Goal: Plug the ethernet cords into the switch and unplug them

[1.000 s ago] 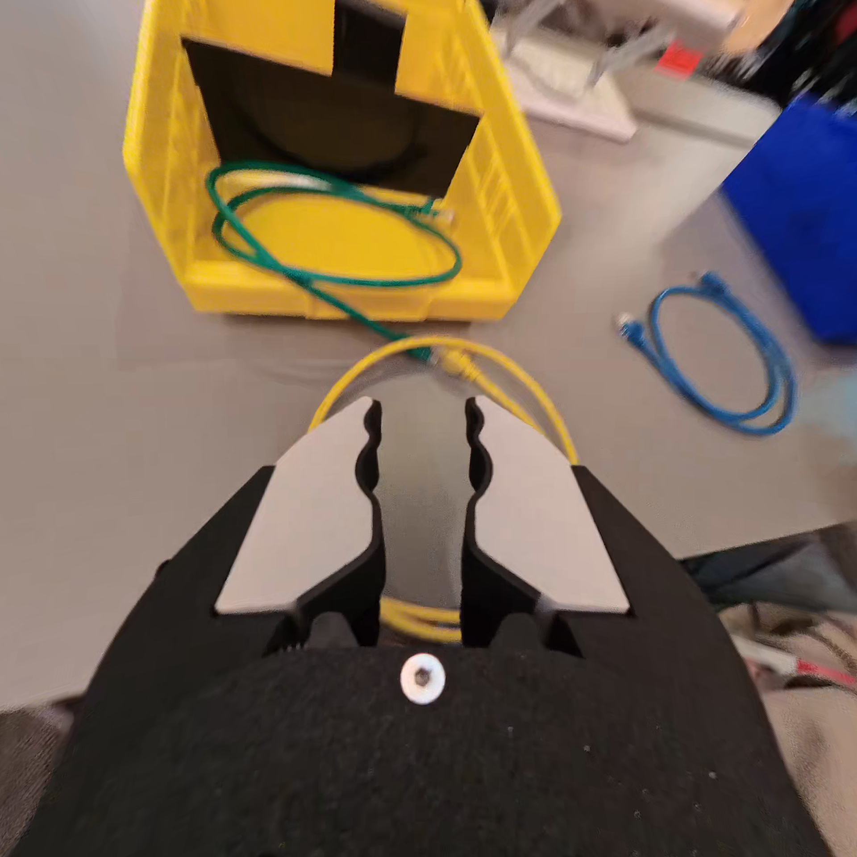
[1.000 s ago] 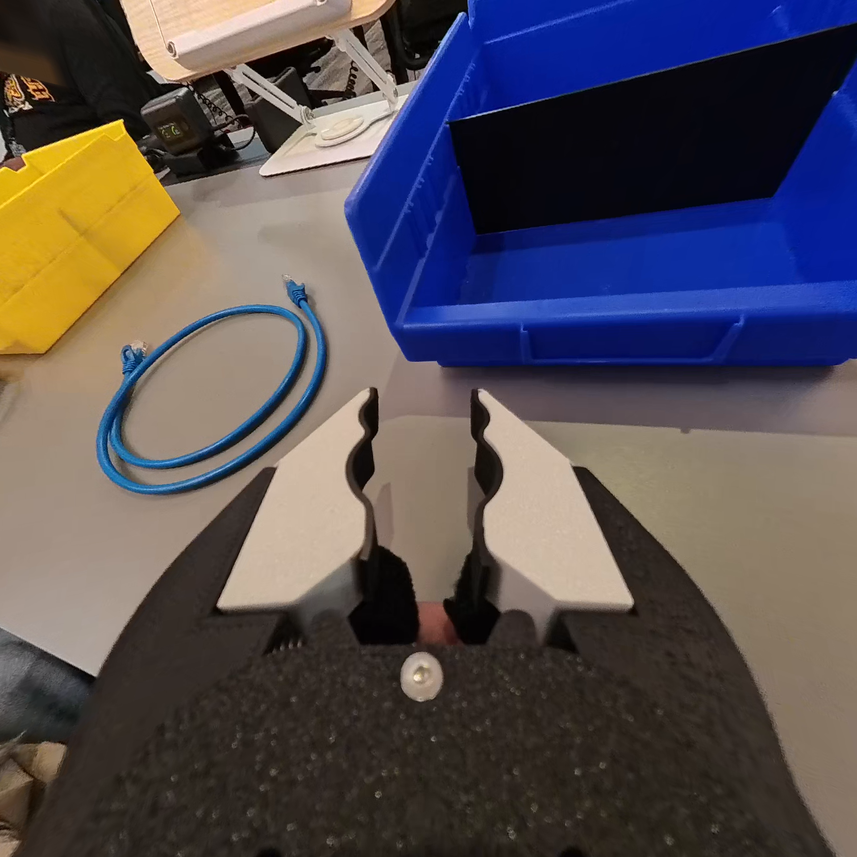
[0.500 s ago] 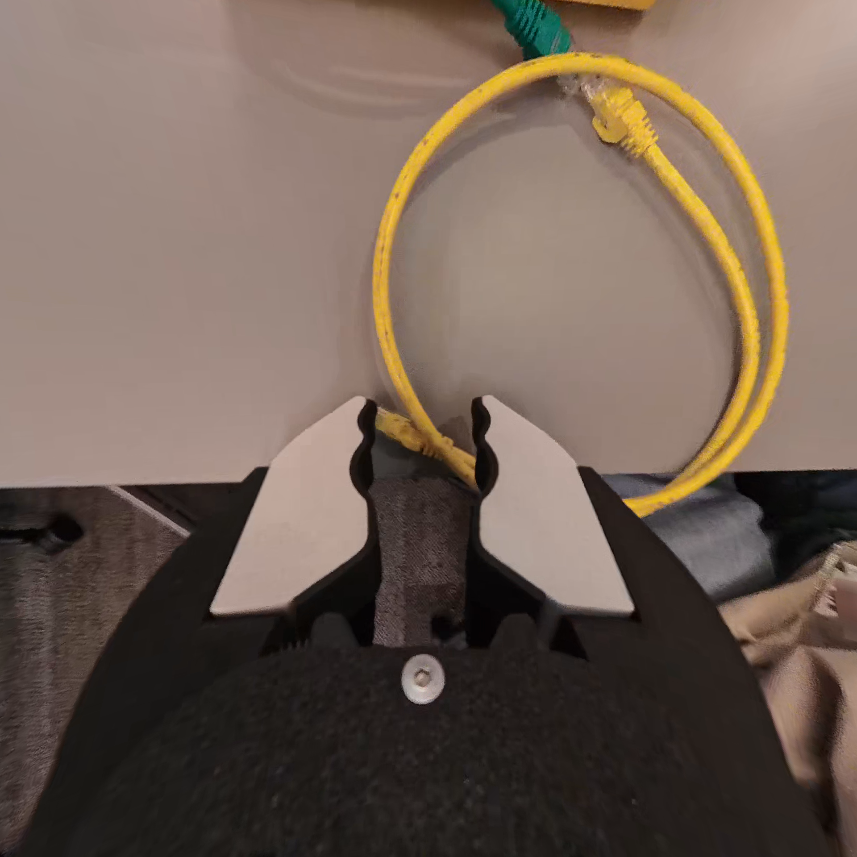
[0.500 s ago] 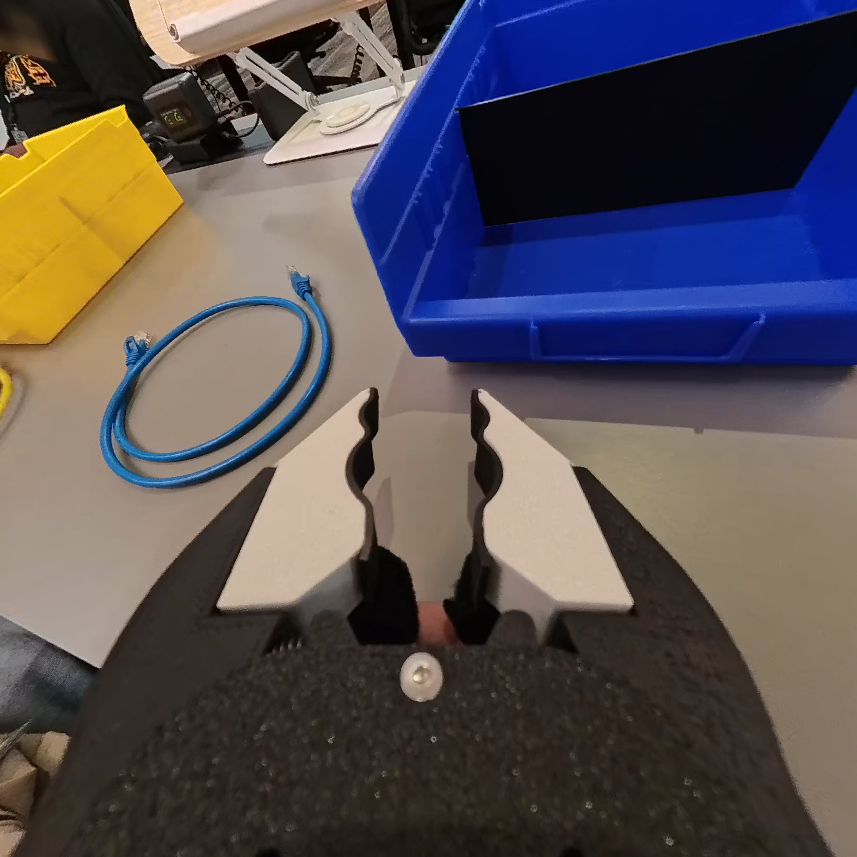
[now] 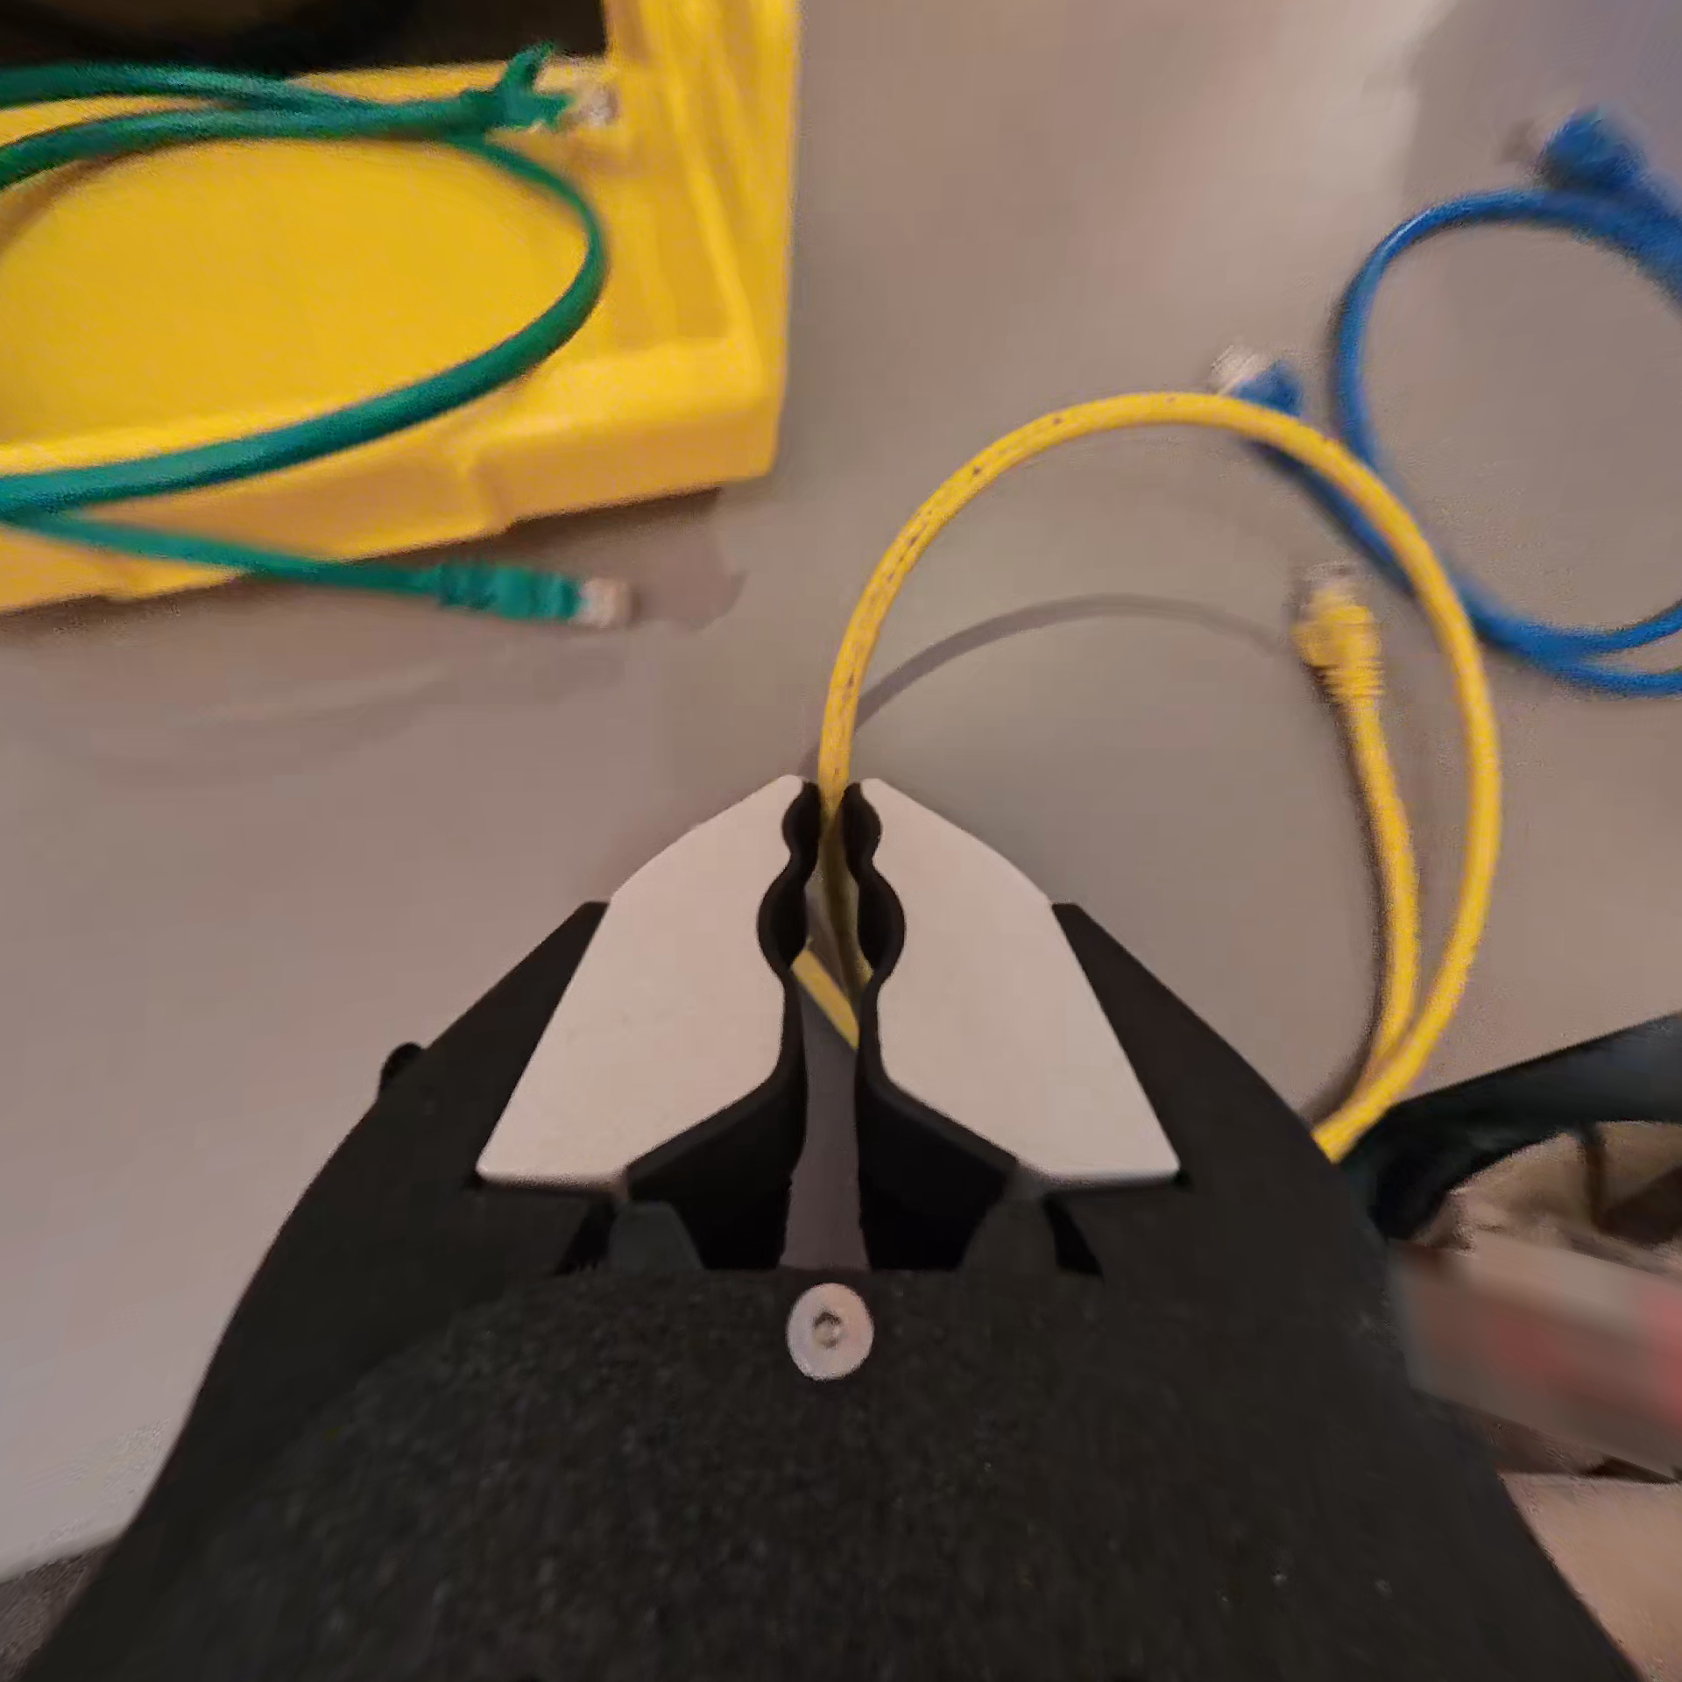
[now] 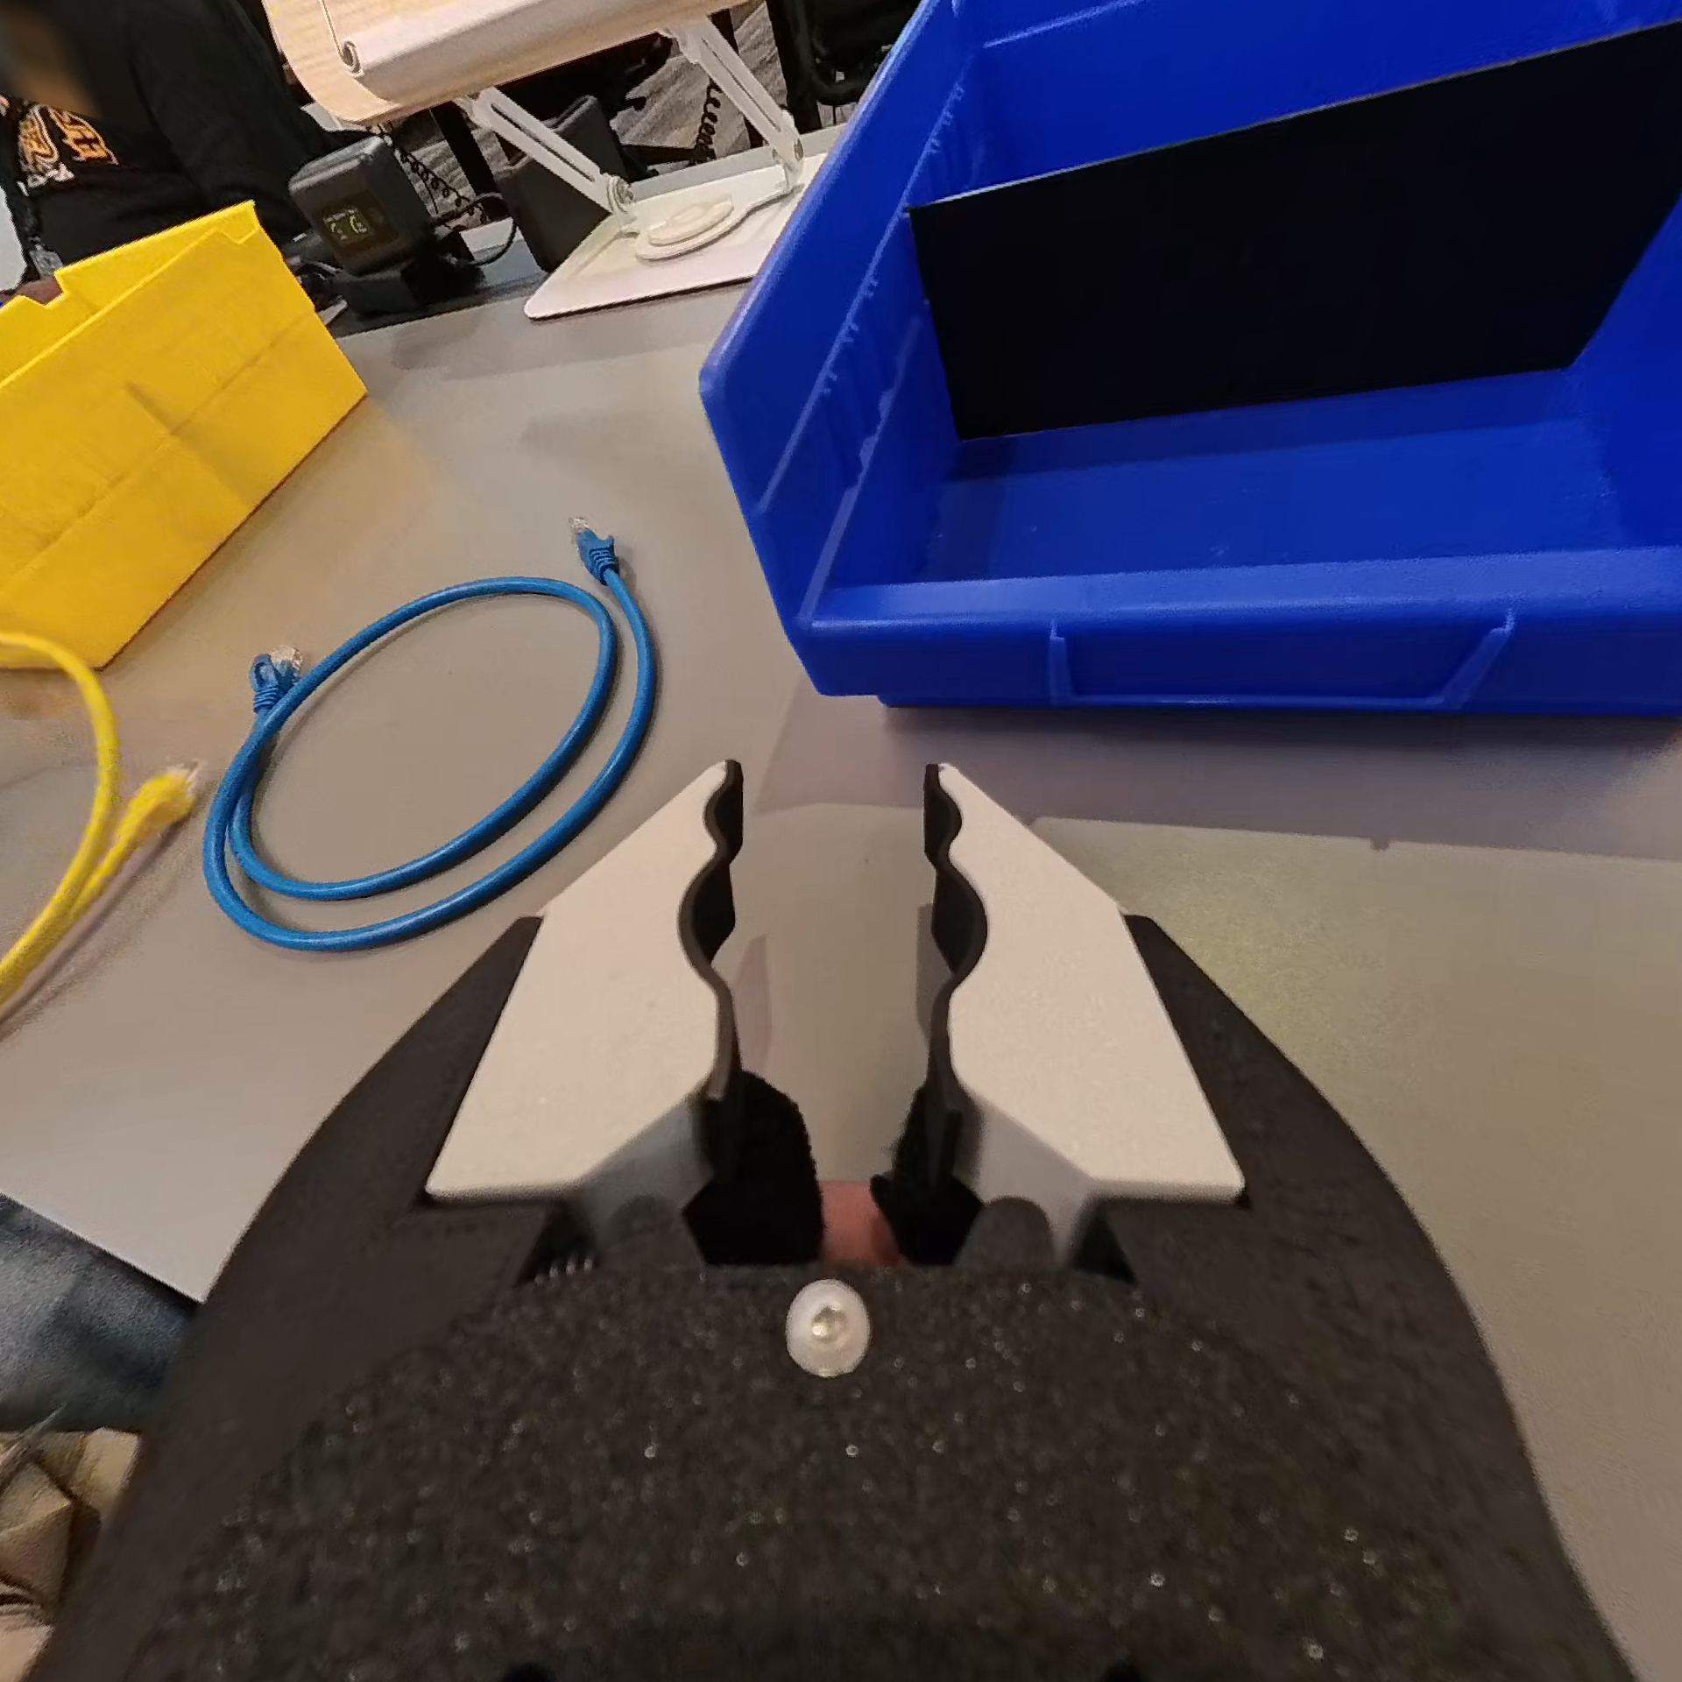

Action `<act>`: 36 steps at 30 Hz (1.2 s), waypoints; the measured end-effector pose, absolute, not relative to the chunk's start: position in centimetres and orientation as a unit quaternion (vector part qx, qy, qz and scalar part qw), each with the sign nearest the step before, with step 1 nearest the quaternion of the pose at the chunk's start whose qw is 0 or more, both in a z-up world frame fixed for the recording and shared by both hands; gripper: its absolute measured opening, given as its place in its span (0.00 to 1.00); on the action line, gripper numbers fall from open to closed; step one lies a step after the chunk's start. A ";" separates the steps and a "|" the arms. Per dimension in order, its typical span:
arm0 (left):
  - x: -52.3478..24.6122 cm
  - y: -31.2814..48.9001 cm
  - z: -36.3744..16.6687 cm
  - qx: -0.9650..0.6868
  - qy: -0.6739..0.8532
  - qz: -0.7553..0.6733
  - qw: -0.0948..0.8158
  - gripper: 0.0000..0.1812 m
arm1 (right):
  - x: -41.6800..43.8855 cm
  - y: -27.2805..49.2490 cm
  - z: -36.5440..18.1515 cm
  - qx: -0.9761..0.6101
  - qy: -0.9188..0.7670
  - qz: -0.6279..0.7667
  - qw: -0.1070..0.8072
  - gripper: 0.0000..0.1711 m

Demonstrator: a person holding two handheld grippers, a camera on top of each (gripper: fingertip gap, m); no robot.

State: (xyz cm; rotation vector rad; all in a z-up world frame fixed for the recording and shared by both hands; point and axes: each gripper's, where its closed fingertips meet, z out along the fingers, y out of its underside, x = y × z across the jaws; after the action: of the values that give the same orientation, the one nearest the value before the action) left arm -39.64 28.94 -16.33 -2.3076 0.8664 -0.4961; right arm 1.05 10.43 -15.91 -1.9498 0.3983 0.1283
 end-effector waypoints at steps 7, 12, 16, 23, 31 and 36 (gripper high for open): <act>-34.6 30.2 -18.1 -0.884 0.261 -0.249 0.297 0.03 | 1.0 10.3 -16.0 -0.822 0.165 0.053 0.542 0.23; -33.0 29.8 -18.2 -0.879 0.213 -0.305 0.297 0.03 | 0.9 10.3 -16.0 -0.824 0.161 0.049 0.541 0.23; -31.7 28.8 -18.0 -0.866 0.209 -0.358 0.279 0.07 | 0.9 10.3 -16.1 -0.826 0.158 0.047 0.540 0.23; -32.2 28.7 -15.6 -0.834 0.211 -0.396 0.321 0.18 | 0.8 10.3 -16.1 -0.826 0.156 0.044 0.539 0.23; -45.3 38.3 -11.7 -0.826 0.004 -0.388 0.408 0.27 | 0.8 10.4 -16.3 -0.829 0.156 0.047 0.535 0.23; -46.3 40.7 -13.4 -0.822 -0.099 -0.445 0.342 0.36 | 0.5 10.6 -16.2 -0.829 0.154 0.055 0.535 0.23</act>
State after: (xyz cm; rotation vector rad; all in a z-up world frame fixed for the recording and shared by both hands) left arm -46.28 40.66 -13.41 -2.1362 -0.2570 -1.1570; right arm 0.55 10.60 -16.25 -1.9752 0.3674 0.1308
